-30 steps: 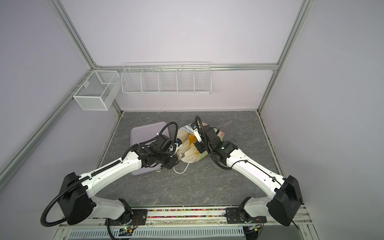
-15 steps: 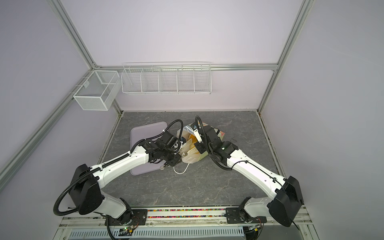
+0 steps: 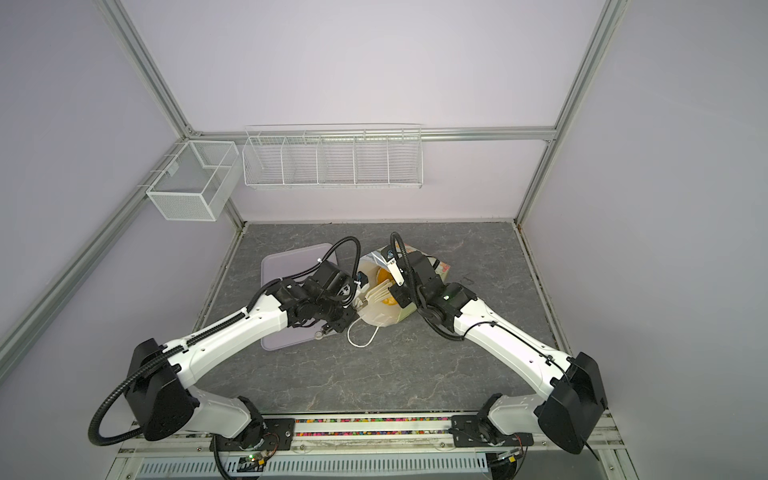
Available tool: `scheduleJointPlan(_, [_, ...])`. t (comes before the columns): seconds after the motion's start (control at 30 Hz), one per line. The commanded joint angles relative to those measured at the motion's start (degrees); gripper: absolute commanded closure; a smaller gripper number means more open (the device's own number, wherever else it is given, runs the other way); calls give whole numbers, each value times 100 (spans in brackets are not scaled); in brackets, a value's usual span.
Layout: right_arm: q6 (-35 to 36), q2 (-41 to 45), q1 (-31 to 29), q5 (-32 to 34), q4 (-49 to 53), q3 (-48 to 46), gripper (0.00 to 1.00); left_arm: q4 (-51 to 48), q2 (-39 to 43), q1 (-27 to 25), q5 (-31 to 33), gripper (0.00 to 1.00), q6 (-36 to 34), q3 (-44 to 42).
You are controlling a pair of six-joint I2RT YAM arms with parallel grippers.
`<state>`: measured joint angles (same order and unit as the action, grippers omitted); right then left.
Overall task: Take the fake bread out of the paper bag
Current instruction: 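Insert the held tongs into the bag opening with the left gripper, then pinch a bread with the tongs and pull it out toward the tray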
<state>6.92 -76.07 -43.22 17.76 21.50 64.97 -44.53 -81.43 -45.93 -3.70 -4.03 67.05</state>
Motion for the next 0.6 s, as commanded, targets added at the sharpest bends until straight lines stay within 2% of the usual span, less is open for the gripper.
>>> scheduleJointPlan(0.0, [31,77,-13,35,-243,-20,93,28,304,-30,10,92,56,-52])
scheduleJointPlan(0.23, [-91,-8,-12,121,-218,81,93,-227,938,-27,-66,93,200,-128])
scheduleJointPlan(0.57, [-251,-191,-7,339,-173,244,93,-453,2589,-20,12,95,706,-657])
